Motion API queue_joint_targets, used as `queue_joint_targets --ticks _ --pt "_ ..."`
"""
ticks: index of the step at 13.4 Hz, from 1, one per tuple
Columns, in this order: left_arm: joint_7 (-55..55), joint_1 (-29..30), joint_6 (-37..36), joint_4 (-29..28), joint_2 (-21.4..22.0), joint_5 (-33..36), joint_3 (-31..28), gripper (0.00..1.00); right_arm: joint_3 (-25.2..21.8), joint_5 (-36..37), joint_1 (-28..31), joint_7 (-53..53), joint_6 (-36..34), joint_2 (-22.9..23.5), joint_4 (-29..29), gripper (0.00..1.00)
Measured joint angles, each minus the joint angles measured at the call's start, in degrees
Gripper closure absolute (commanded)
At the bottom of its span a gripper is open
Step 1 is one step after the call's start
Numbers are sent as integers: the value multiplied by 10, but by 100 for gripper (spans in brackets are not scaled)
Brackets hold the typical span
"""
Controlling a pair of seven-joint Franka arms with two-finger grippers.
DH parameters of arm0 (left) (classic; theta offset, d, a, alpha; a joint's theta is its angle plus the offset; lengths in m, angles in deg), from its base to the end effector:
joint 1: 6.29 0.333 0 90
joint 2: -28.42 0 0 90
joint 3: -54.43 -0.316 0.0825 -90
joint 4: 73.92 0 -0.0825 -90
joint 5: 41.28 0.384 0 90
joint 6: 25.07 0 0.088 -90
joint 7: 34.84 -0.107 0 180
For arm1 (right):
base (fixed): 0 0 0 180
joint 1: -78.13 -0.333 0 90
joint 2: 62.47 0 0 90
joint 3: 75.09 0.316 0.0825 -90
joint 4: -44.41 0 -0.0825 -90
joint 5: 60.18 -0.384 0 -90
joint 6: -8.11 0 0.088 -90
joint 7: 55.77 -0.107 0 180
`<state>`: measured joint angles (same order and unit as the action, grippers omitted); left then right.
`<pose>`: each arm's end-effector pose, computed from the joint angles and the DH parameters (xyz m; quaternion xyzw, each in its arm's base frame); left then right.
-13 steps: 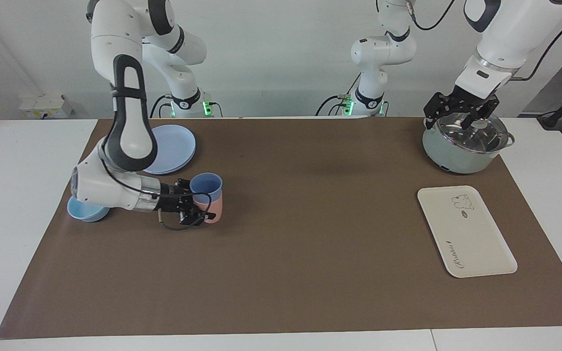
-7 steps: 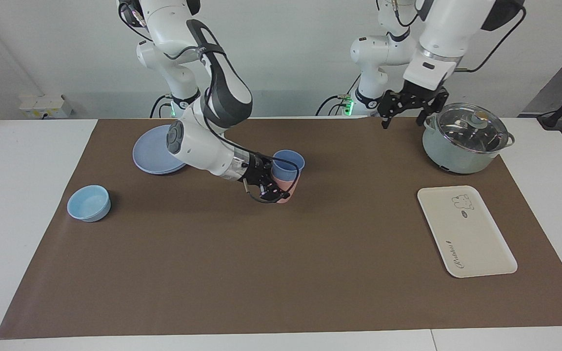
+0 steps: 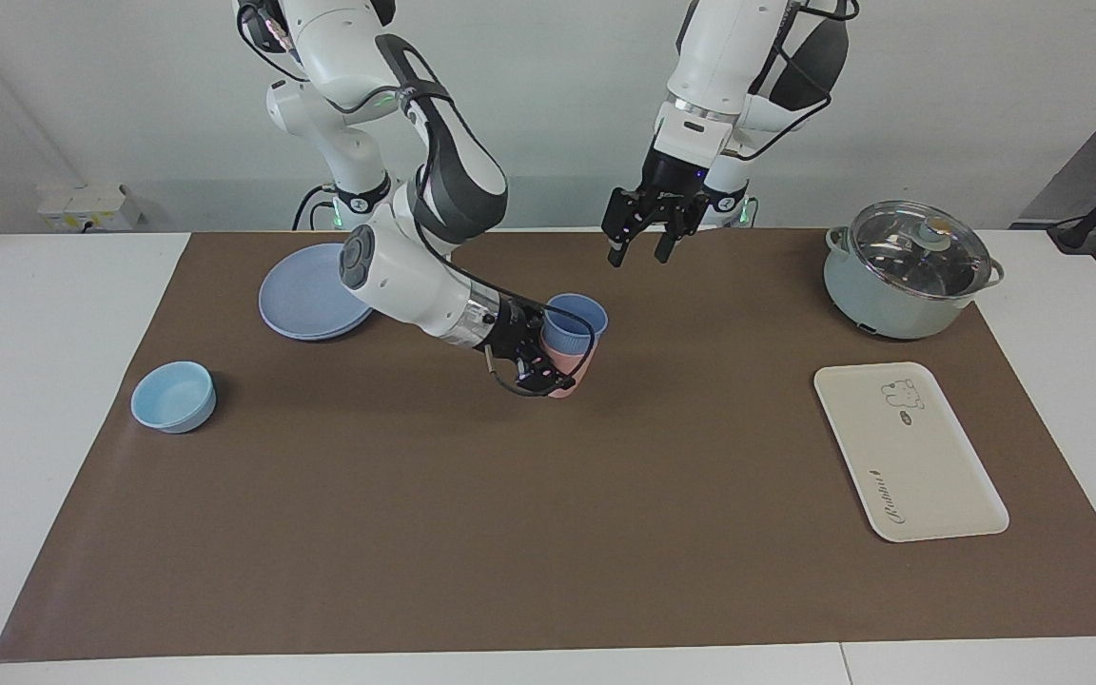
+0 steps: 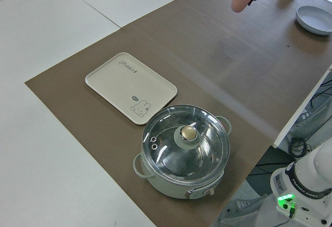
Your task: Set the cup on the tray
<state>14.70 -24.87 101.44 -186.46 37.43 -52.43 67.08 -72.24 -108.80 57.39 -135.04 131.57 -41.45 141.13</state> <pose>0.4620 -0.2961 0.5824 0.9583 0.1941 0.1042 0.1818 0.6063 0.2942 0.4080 -0.7030 0.6103 0.2557 0.2607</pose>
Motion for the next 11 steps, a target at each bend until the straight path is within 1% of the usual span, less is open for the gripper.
queue_joint_targets --ticks 3,4,6,7,9,10,11 --pt "52 -11 94 -19 -23 -10 -2 25 0 0 -1 0 16 0 0 100" --pt "66 -21 116 -19 -37 -10 -2 25 0 0 -1 0 16 0 0 100" --pt "77 -36 144 -19 -66 -10 -2 29 0 0 -1 0 16 0 0 100" --pt "77 -40 151 -19 -77 -10 -1 40 0 0 -1 0 16 0 0 100" --pt "77 -42 156 -18 -89 -10 -2 84 0 0 -1 0 17 0 0 100" --pt "77 -42 156 -18 -91 -10 -3 98 0 0 -1 0 17 0 0 100" --pt "78 -42 156 -16 -92 -10 -4 100 0 0 -1 0 17 0 0 100"
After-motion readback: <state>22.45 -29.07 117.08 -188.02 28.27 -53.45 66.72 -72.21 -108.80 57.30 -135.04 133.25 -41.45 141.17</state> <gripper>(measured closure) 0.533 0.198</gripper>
